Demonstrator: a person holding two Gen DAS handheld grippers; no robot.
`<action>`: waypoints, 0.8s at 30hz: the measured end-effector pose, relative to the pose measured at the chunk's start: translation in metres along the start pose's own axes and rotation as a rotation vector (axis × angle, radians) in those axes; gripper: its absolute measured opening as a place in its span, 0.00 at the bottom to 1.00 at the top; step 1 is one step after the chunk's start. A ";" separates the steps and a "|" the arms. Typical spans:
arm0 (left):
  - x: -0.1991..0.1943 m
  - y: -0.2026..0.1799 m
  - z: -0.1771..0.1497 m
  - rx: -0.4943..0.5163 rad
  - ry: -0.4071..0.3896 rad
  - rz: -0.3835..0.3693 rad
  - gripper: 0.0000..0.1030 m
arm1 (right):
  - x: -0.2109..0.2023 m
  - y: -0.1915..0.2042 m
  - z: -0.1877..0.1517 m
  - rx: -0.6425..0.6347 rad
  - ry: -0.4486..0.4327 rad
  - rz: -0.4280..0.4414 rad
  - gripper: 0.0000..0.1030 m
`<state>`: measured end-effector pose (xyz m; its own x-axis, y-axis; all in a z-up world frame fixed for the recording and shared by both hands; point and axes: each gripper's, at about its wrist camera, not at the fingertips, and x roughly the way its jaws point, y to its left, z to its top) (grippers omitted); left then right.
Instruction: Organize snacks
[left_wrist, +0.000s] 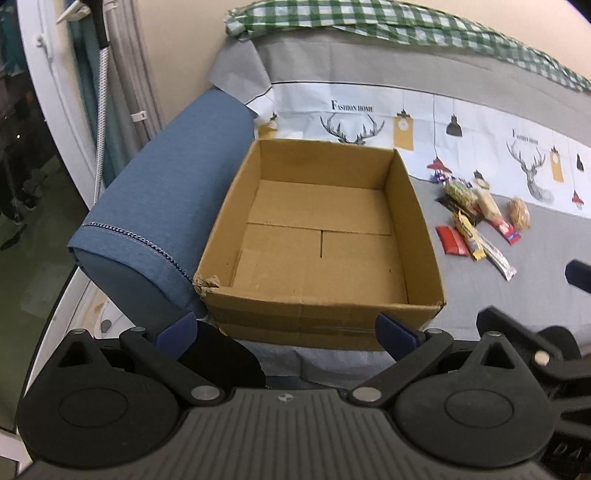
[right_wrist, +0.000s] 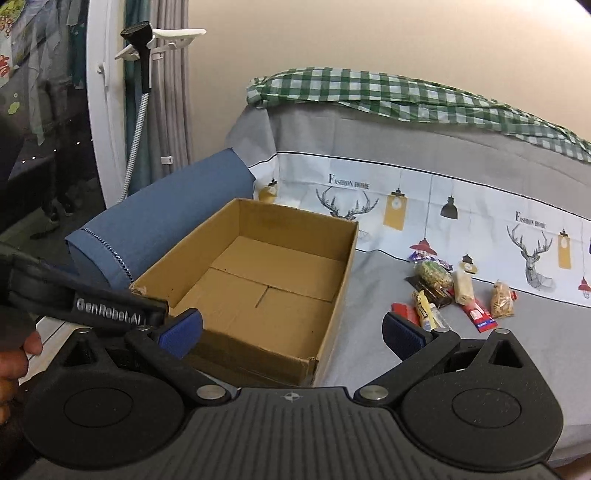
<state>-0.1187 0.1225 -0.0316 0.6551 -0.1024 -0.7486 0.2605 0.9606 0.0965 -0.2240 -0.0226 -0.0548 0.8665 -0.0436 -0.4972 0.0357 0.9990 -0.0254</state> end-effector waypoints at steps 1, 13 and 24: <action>0.000 -0.001 0.000 0.003 -0.001 0.001 1.00 | 0.001 0.000 0.000 0.007 0.000 -0.002 1.00; 0.007 0.002 0.004 0.012 0.018 0.002 1.00 | 0.007 -0.002 -0.004 0.024 0.027 0.003 0.99; 0.010 0.001 0.003 0.012 0.020 0.003 1.00 | 0.009 -0.003 -0.005 0.022 0.038 0.007 1.00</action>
<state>-0.1099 0.1217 -0.0372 0.6415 -0.0947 -0.7613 0.2674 0.9577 0.1062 -0.2186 -0.0260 -0.0633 0.8473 -0.0363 -0.5299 0.0410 0.9992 -0.0029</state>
